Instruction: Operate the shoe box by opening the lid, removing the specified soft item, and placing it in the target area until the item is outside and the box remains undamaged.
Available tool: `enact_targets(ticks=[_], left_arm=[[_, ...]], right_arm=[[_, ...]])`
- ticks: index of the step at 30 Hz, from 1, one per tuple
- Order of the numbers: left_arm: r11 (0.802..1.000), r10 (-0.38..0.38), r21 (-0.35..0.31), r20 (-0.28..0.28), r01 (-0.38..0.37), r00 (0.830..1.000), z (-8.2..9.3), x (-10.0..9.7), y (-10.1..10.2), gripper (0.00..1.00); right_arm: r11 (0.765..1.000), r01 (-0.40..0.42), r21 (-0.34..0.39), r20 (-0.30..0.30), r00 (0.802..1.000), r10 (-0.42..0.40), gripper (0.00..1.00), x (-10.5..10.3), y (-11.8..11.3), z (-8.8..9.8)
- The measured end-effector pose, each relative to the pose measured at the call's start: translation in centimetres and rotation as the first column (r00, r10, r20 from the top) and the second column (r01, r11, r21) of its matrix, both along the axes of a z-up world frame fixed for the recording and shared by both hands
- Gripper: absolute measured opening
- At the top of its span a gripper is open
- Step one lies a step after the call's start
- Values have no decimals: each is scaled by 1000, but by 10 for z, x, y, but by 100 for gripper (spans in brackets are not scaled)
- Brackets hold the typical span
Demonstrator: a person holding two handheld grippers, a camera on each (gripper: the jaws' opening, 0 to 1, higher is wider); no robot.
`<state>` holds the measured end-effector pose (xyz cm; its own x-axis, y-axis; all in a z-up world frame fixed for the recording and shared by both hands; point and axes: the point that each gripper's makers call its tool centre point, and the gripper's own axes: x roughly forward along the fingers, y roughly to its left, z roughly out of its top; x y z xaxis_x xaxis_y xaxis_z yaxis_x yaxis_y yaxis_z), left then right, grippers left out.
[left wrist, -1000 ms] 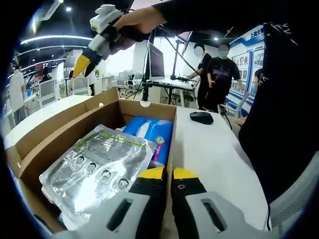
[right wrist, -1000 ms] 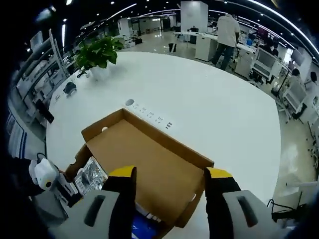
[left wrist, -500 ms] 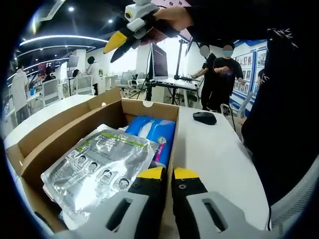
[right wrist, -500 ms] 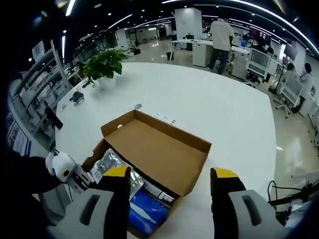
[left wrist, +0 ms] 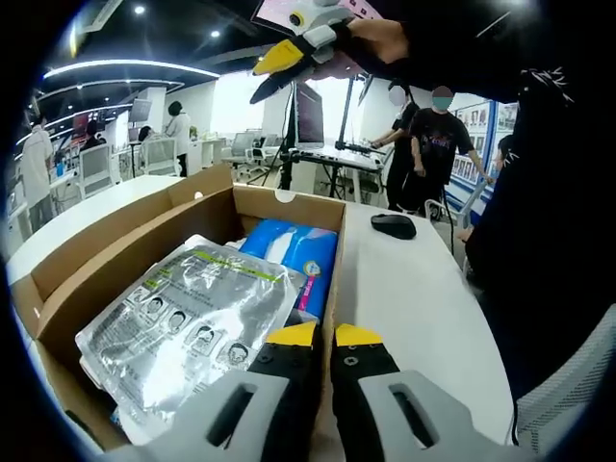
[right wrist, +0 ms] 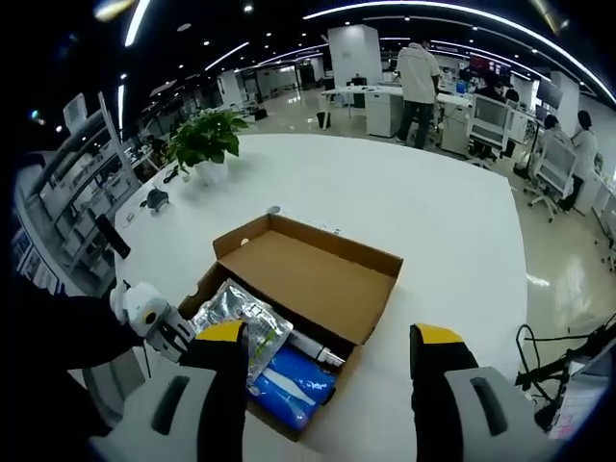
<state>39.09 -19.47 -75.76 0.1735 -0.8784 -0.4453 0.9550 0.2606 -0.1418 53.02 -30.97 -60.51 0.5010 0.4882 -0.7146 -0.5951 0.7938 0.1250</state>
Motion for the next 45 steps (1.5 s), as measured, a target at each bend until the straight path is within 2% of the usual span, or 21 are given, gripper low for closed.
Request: enact_targets(ticks=[3,7,20,24,28,31,41,45], left_arm=[[1000,18,-12,15,-18,1000,1,-1,0,3],[1000,20,-9,4,-19,1000,1,-1,0,3],[999,43,3,-34,-43,998,6,-6,-6,4],[999,48,13,-35,-47,998,6,-7,-8,4],[999,43,15,-29,-43,999,6,-6,-8,4],[999,42,11,-27,-42,999,6,-5,-8,4],[1000,20,-9,10,-20,1000,4,-1,-3,3],[1000,13,-10,32,-13,999,3,1,-2,3]], right_arm=[[1000,-14,0,10,1000,14,67,-15,-2,4],[1000,-27,15,12,1000,27,67,-27,-5,4],[995,-16,96,4,1000,16,67,-38,-35,-3],[993,-3,115,-9,1000,4,67,-44,-34,-9],[989,20,146,-22,1000,-17,66,-45,-24,-15],[985,32,171,-52,998,-24,66,-48,-10,-27],[976,58,211,-96,995,-38,64,-61,30,-59],[975,67,212,-79,996,-51,66,-61,44,-68]])
